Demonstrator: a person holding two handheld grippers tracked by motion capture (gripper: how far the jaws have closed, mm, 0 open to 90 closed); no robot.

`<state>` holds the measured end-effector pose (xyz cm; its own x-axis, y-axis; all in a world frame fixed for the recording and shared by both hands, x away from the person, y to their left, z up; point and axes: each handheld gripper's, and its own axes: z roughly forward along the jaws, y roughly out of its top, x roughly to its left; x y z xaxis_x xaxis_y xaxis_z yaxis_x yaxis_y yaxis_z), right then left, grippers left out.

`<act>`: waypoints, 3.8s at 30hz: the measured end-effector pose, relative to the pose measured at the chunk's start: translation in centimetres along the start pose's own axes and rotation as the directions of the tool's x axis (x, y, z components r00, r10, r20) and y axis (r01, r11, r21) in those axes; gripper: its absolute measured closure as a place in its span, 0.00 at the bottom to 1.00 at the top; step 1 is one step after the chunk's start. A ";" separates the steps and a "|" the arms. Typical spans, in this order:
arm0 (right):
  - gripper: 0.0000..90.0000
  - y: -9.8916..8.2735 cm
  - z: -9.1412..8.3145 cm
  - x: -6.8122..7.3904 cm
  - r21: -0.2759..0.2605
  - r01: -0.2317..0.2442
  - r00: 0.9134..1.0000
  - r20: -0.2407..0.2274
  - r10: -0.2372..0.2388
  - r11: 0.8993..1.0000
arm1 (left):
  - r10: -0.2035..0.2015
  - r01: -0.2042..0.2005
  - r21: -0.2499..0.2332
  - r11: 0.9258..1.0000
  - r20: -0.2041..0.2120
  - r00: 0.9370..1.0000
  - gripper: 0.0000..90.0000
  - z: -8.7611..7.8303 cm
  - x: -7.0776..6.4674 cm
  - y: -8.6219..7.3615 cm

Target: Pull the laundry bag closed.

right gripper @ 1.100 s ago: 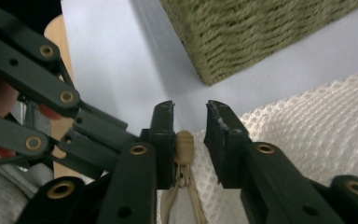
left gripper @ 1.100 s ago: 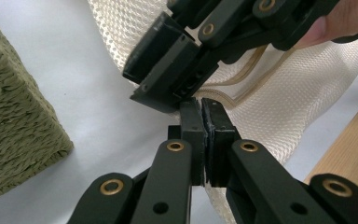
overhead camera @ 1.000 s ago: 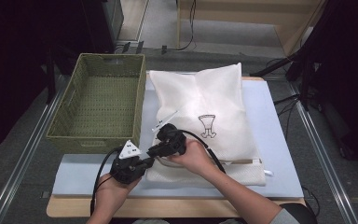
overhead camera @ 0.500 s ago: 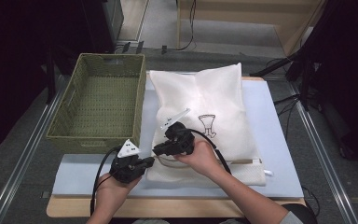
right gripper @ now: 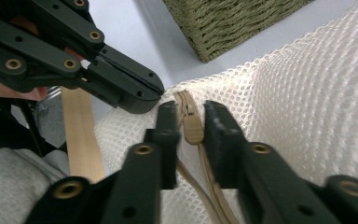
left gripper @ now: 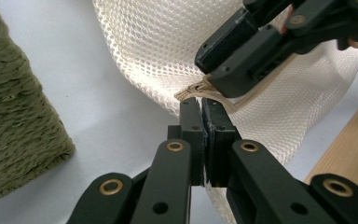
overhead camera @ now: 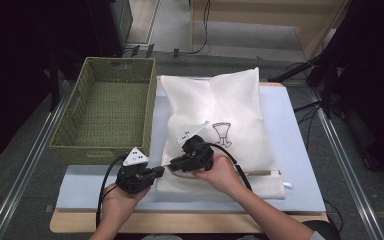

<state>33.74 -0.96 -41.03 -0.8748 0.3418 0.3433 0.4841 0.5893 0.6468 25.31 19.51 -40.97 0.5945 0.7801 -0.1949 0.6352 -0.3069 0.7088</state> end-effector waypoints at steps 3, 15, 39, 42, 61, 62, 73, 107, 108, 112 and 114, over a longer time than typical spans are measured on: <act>0.80 -0.2 -0.6 -0.1 -0.010 -0.005 1.000 -0.010 0.005 1.000 | 0.006 -0.006 0.001 1.000 -0.002 1.000 0.99 -0.1 0.0 0.1; 0.82 -2.7 -1.5 -0.1 0.002 -0.019 1.000 -0.013 0.019 1.000 | 0.014 -0.014 -0.018 1.000 -0.004 1.000 0.99 -0.4 -0.2 0.3; 0.79 -2.4 0.1 -1.7 -0.004 -0.154 0.983 -0.102 0.153 0.988 | 0.038 -0.038 0.028 0.999 0.011 0.999 0.99 0.4 -0.8 -0.1; 0.84 -2.4 0.2 -1.5 -0.001 -0.152 0.982 -0.115 0.151 0.988 | 0.040 -0.040 0.029 0.999 0.014 0.999 0.99 0.5 -0.8 -0.1; 0.91 -2.0 0.2 -0.6 -0.011 -0.044 0.997 -0.057 0.043 0.999 | -0.045 0.038 0.070 0.997 0.094 0.995 0.75 0.4 1.1 -0.3; 0.91 -2.0 0.1 -0.6 -0.014 -0.036 0.998 -0.056 0.035 0.999 | -0.052 0.043 0.086 0.995 0.103 0.993 0.71 0.5 1.3 -0.3; 0.91 -2.1 -0.1 -0.2 -0.009 0.018 0.999 -0.045 -0.019 1.000 | -0.098 0.062 0.156 0.986 0.230 0.968 0.69 2.6 2.9 0.3; 0.92 -2.2 0.1 0.7 -0.015 0.090 0.996 0.028 -0.090 0.996 | -0.143 0.116 0.120 0.986 0.255 0.956 0.96 1.4 3.1 0.8; 0.92 -2.2 0.1 0.7 -0.014 0.092 0.995 0.032 -0.092 0.996 | -0.145 0.119 0.116 0.986 0.251 0.957 0.96 1.3 3.2 0.8; 0.92 -2.2 -0.2 0.5 -0.021 0.091 0.996 0.024 -0.091 0.996 | -0.146 0.122 0.109 0.987 0.253 0.956 0.96 1.1 3.4 0.8; 0.92 -2.3 -0.2 0.6 -0.011 0.106 0.994 0.028 -0.106 0.994 | -0.128 0.101 0.119 0.988 0.242 0.962 0.96 1.2 3.2 0.7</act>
<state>32.03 -2.23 -42.20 -0.9203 0.2978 0.2535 0.3881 0.6144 0.6869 28.28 21.13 -41.92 0.6101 0.6576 -0.4419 0.7460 -0.2889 0.6000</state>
